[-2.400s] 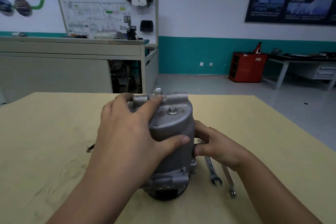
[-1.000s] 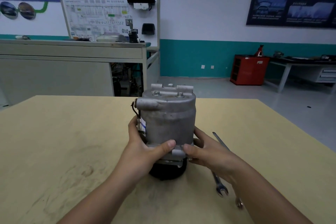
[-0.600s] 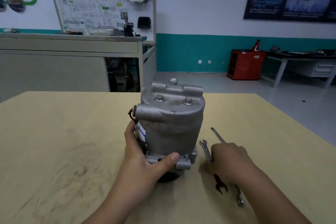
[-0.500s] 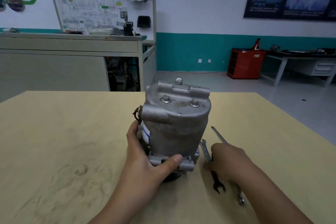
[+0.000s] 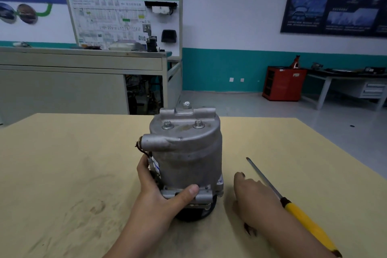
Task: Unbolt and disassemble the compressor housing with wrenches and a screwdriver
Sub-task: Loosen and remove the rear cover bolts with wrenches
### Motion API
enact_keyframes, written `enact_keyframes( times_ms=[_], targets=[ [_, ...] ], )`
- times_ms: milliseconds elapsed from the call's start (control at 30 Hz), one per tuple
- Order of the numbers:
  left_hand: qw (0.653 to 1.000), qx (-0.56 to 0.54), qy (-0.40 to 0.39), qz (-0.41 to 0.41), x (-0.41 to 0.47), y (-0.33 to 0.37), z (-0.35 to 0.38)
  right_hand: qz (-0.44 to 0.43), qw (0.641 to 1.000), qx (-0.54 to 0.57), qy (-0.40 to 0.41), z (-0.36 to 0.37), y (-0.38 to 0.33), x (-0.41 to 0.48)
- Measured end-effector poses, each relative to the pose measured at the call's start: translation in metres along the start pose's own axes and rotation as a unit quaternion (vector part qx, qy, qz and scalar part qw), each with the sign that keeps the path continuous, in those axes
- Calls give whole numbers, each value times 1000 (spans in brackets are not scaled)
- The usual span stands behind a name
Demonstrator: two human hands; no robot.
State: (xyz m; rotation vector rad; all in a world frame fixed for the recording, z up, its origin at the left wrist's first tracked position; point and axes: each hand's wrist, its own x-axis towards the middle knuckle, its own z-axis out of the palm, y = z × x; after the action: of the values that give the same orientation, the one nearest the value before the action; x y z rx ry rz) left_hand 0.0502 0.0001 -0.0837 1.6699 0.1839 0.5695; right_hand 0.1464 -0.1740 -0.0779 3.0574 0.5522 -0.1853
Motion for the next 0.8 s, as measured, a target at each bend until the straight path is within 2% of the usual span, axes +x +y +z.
enact_keyframes(
  times_ms=[167, 233, 300, 433, 567, 667, 733, 800],
  targets=[
    [1000, -6, 1, -2, -1, 1, 0, -26, 996, 84, 20, -2, 10, 3],
    [1000, -10, 2, 6, -2, 0, 0, -15, 984, 174, 36, -9, 17, 5],
    [1000, -17, 1, 7, -3, 0, 2, -14, 954, 297, 45, -22, 21, 2],
    [998, -41, 35, 21, -4, 4, 3, -49, 853, 511, 97, -64, 22, -7],
    [979, -17, 174, 105, -3, 20, -3, -121, 714, 667, 173, -115, 17, -18],
    [947, 21, 248, 204, -2, 47, -10, -197, 604, 726, 264, -143, 7, -30],
    [923, 95, 256, 270, 3, 71, -16, -239, 562, 726, 315, -153, -3, -37],
    [910, 173, 215, 310, 9, 96, -20, -272, 539, 710, 362, -156, -13, -41]
  ],
)
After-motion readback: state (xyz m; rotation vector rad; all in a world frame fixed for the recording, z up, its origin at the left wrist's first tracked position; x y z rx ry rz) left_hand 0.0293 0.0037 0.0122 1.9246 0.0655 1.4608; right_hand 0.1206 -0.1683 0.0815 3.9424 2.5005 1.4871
